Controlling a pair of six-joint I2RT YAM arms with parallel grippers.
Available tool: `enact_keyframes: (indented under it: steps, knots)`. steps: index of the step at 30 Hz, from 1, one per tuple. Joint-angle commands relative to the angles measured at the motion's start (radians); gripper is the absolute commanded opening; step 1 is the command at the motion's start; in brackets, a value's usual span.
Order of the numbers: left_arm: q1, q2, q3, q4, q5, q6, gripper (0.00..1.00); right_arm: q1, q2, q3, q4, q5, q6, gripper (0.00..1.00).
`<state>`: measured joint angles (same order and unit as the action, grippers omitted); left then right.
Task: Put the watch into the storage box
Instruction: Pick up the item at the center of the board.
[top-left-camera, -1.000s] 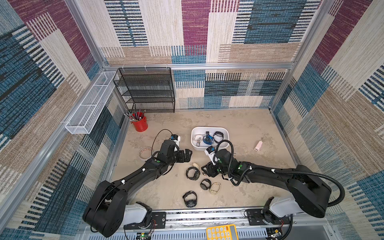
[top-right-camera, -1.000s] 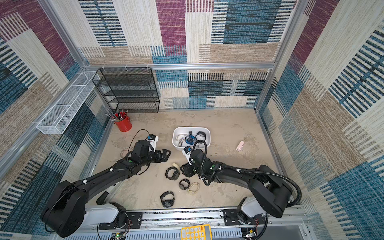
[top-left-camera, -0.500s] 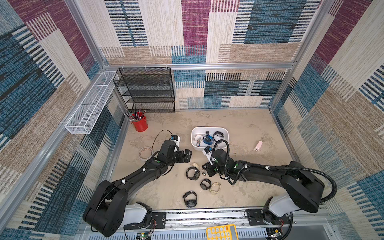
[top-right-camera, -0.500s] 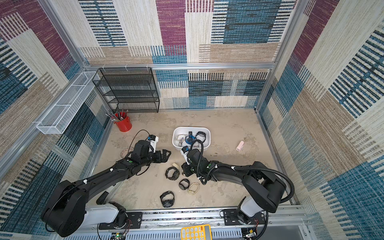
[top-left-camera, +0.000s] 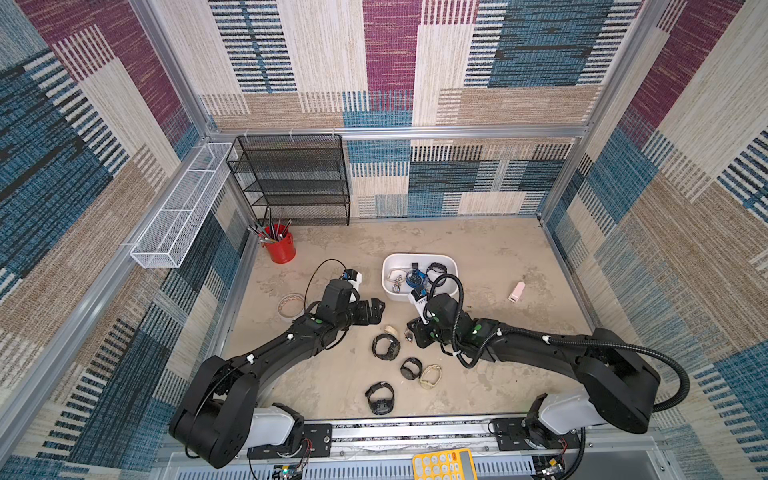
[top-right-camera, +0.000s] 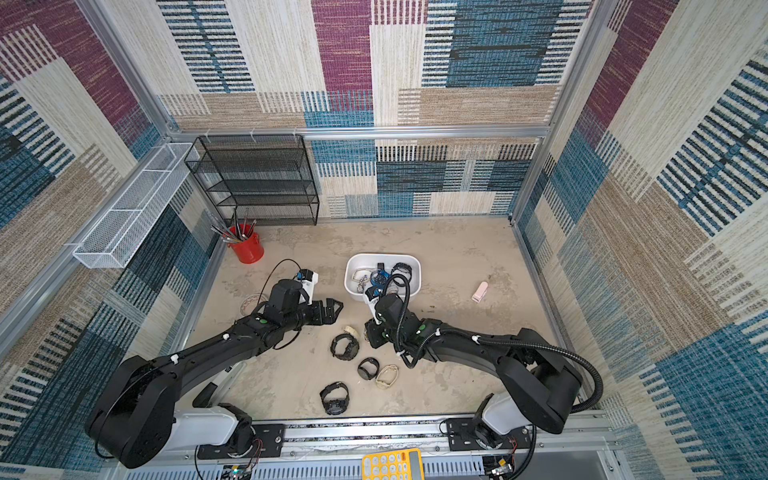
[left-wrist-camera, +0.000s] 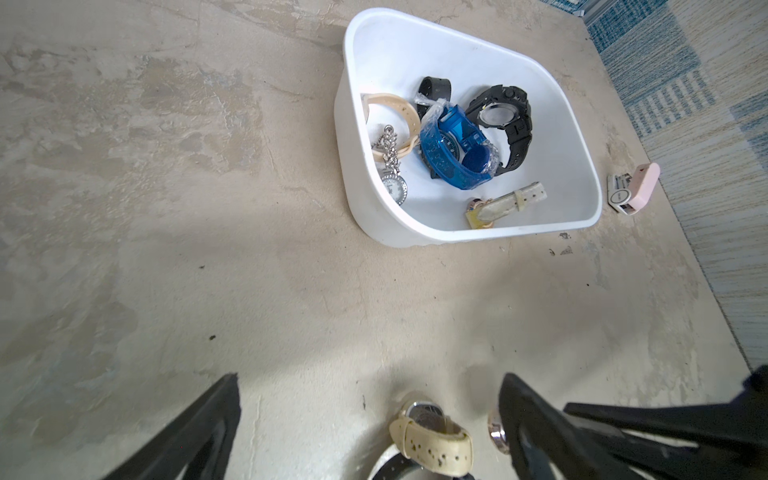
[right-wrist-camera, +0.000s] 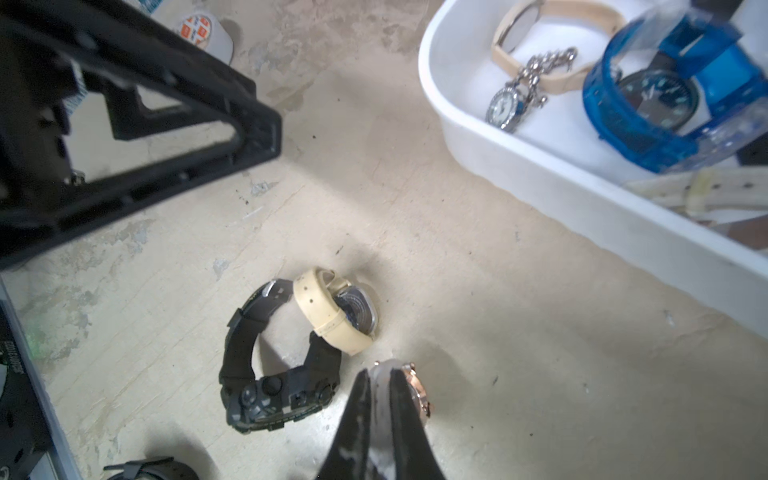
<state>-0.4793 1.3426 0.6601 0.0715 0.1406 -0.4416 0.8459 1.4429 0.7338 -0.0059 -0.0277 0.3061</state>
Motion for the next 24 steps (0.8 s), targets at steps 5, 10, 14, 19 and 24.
enact_keyframes:
  steps: [5, 10, 14, 19, 24]
  knots:
    - [0.000, 0.010, 0.013, 0.021, 0.027, -0.009, 0.98, -0.001, -0.045, 0.016, -0.003, 0.062, 0.017, 0.10]
    - [0.001, 0.009, 0.015, 0.014, 0.022, -0.006, 0.97, -0.019, -0.092, 0.023, -0.001, 0.091, 0.013, 0.10]
    - [0.001, 0.009, 0.015, 0.013, 0.019, -0.007, 0.97, -0.048, -0.162, 0.018, 0.017, 0.105, 0.001, 0.11]
    - [0.000, 0.012, 0.015, 0.012, 0.016, -0.006, 0.97, -0.118, -0.204, 0.036, 0.006, 0.098, -0.022, 0.11]
    - [0.001, 0.012, 0.024, 0.000, 0.015, 0.000, 0.97, -0.176, -0.186, 0.072, 0.015, 0.084, -0.052, 0.11]
